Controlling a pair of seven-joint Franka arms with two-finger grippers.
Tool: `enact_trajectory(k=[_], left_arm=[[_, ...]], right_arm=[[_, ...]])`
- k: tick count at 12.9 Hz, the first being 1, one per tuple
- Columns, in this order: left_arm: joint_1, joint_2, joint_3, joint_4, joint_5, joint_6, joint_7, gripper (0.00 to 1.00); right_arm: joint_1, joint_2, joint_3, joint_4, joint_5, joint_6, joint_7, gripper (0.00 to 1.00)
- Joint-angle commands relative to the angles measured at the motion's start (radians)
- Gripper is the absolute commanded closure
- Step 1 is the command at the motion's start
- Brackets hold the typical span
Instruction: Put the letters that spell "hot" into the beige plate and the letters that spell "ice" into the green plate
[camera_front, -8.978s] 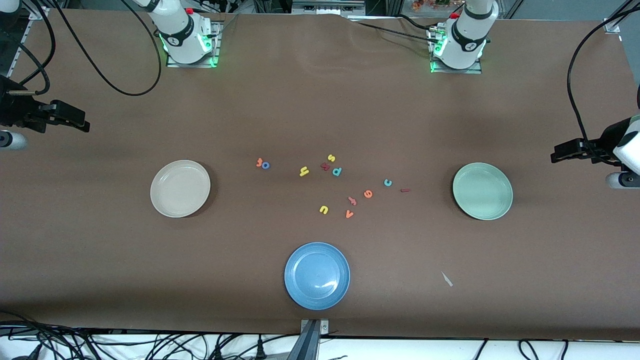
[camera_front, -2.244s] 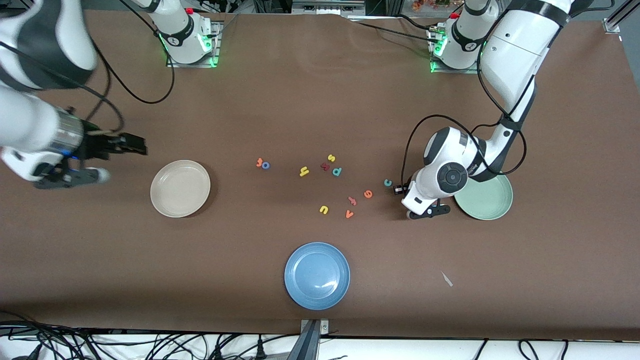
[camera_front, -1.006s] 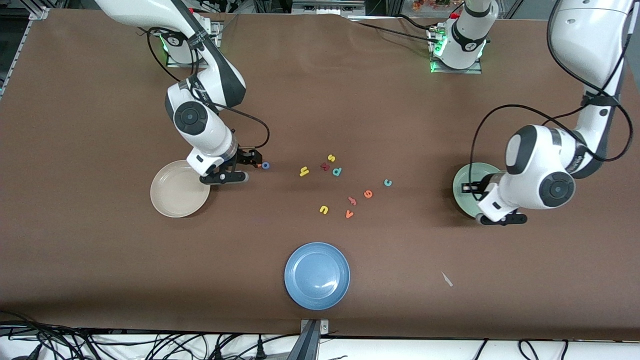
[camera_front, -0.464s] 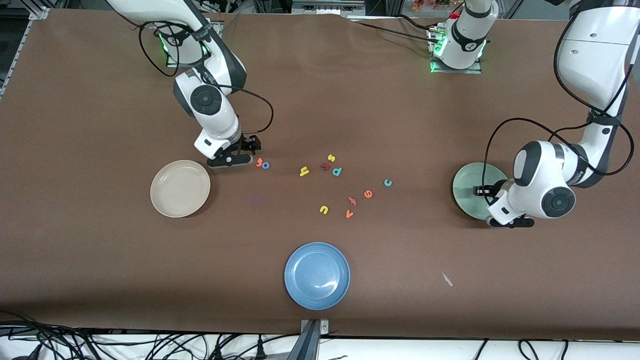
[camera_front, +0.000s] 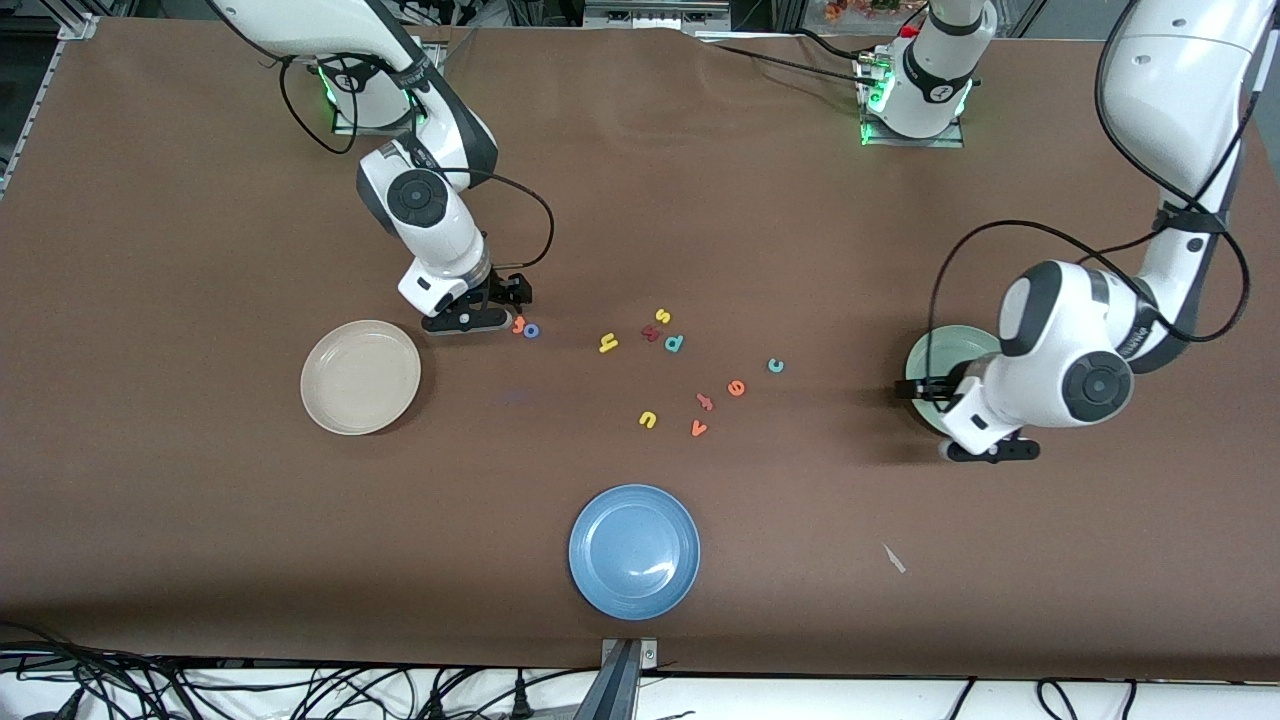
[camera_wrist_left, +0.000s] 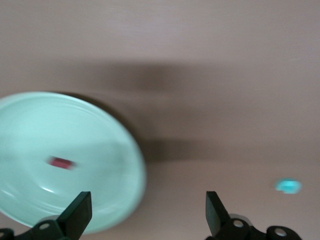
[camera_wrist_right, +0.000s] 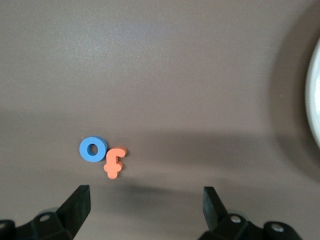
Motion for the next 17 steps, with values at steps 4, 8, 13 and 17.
enact_trajectory(k=[4, 8, 13, 17], left_arm=[[-0.171, 0.023, -0.019, -0.018, -0.02, 0.099, -0.267, 0.09], [-0.256, 0.078, -0.016, -0.043, -0.008, 0.18, -0.318, 0.18], [-0.27, 0.086, -0.014, -0.15, 0.038, 0.312, -0.319, 0.22], [-0.268, 0.098, -0.014, -0.161, 0.062, 0.312, -0.321, 0.26]], right_arm=[[-0.01, 0.058, 0.015, -0.008, -0.025, 0.104, 0.049, 0.0], [-0.01, 0.067, 0.015, -0.01, -0.025, 0.105, 0.049, 0.0], [-0.007, 0.079, 0.015, -0.01, -0.025, 0.122, 0.057, 0.08], [-0.002, 0.084, 0.015, -0.01, -0.031, 0.132, 0.057, 0.2]])
